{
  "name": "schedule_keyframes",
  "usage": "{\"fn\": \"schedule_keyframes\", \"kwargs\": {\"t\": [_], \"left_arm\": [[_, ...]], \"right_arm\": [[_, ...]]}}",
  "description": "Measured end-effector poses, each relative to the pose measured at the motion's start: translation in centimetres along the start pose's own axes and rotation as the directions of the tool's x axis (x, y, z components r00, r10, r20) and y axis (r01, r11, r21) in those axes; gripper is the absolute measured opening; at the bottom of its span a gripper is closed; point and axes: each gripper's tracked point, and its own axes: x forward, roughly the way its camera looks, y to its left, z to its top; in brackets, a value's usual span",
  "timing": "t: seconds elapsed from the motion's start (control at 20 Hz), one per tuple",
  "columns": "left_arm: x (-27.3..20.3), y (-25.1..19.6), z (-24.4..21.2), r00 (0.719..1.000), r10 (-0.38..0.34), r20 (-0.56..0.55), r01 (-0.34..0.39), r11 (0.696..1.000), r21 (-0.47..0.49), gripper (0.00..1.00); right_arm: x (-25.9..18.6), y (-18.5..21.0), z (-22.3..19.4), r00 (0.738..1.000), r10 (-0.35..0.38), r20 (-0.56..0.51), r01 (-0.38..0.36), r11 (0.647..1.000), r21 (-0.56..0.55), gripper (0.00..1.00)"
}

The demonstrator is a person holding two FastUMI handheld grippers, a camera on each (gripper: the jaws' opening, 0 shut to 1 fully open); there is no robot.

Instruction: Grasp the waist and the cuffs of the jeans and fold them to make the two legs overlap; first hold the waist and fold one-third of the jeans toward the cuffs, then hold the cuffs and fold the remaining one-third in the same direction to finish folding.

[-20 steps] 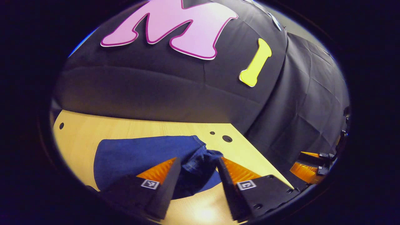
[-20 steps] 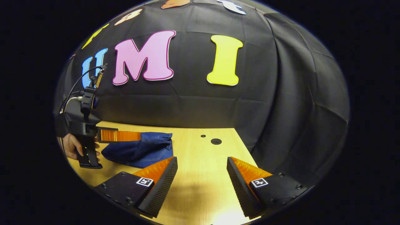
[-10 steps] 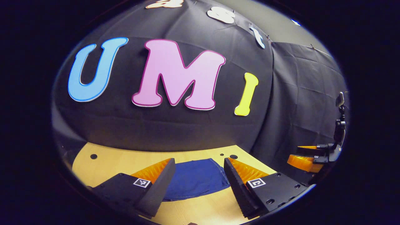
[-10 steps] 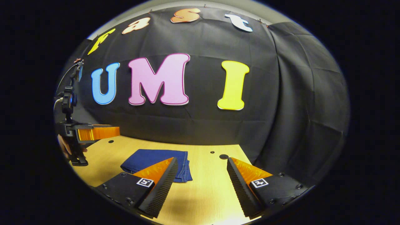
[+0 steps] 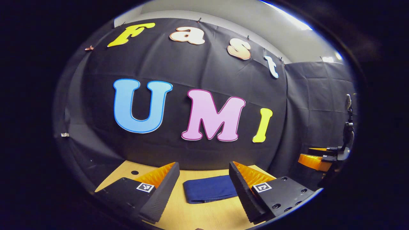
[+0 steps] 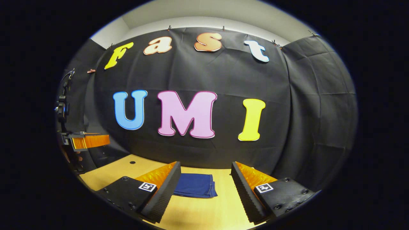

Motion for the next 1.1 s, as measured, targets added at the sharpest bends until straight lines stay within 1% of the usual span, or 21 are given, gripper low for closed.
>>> {"fn": "schedule_keyframes", "kwargs": {"t": [0.15,0.25,0.3,0.35,0.4,0.45,0.5,0.55,0.7,0.8,0.85,0.9,1.0,1.05,1.1], "left_arm": [[-3.9,2.3,0.1,1.000,0.028,0.001,-0.028,1.000,0.002,0.96],[-6.2,2.9,-0.5,0.999,0.037,-0.019,-0.037,0.999,-0.016,0.96],[-7.2,3.0,-0.6,0.999,0.042,-0.026,-0.042,0.999,-0.031,0.96],[-7.8,3.2,-0.9,0.998,0.054,-0.027,-0.055,0.997,-0.045,0.96],[-8.4,3.4,-0.8,0.998,0.066,-0.018,-0.067,0.996,-0.053,0.96],[-9.2,3.7,-0.7,0.997,0.080,-0.007,-0.080,0.995,-0.060,0.96],[-9.7,3.7,-0.7,0.996,0.092,-0.002,-0.092,0.994,-0.067,0.96],[-10.1,3.5,-0.9,0.995,0.102,0.000,-0.102,0.992,-0.074,0.96],[-10.2,2.9,-1.1,0.992,0.123,-0.007,-0.123,0.990,-0.072,0.96],[-9.7,2.0,-1.5,0.991,0.133,-0.030,-0.135,0.988,-0.070,0.96],[-9.7,1.7,-1.5,0.989,0.143,-0.041,-0.146,0.987,-0.065,0.96],[-9.7,1.7,-1.3,0.988,0.148,-0.037,-0.150,0.987,-0.058,0.96],[-9.7,1.2,-0.6,0.988,0.152,-0.004,-0.152,0.988,-0.040,0.96],[-9.7,1.2,-0.5,0.986,0.168,-0.002,-0.168,0.985,-0.031,0.96],[-9.7,1.0,-0.4,0.984,0.180,0.005,-0.180,0.983,-0.025,0.96]], "right_arm": [[-2.9,1.8,0.9,1.000,-0.007,0.014,0.007,1.000,-0.008,0.96],[-4.5,2.8,1.3,0.999,-0.010,0.031,0.011,1.000,-0.023,0.96],[-5.3,3.3,1.5,0.999,-0.008,0.043,0.009,1.000,-0.024,0.93],[-5.9,3.7,1.4,0.999,-0.004,0.049,0.005,1.000,-0.020,0.93],[-6.4,4.0,1.2,0.999,0.003,0.050,-0.003,1.000,-0.014,0.96],[-6.7,4.2,0.8,0.999,0.007,0.047,-0.006,1.000,-0.013,0.93],[-7.0,4.4,0.3,0.999,0.012,0.039,-0.011,1.000,-0.012,0.96],[-7.2,4.5,-0.1,0.999,0.017,0.027,-0.017,1.000,-0.008,0.96],[-7.4,5.4,-0.9,0.997,0.075,-0.004,-0.075,0.997,0.008,0.96],[-7.2,6.1,-0.9,0.991,0.132,-0.013,-0.132,0.991,0.000,0.96],[-7.1,6.0,-0.8,0.987,0.158,-0.019,-0.158,0.987,-0.013,0.93],[-7.0,6.1,-0.6,0.983,0.183,-0.020,-0.184,0.983,-0.027,0.96],[-6.7,5.7,0.3,0.980,0.201,0.004,-0.201,0.979,-0.046,0.96],[-6.6,5.5,0.4,0.979,0.204,0.009,-0.203,0.978,-0.041,0.93],[-6.5,5.4,0.4,0.979,0.205,0.013,-0.204,0.979,-0.027,0.96]]}}
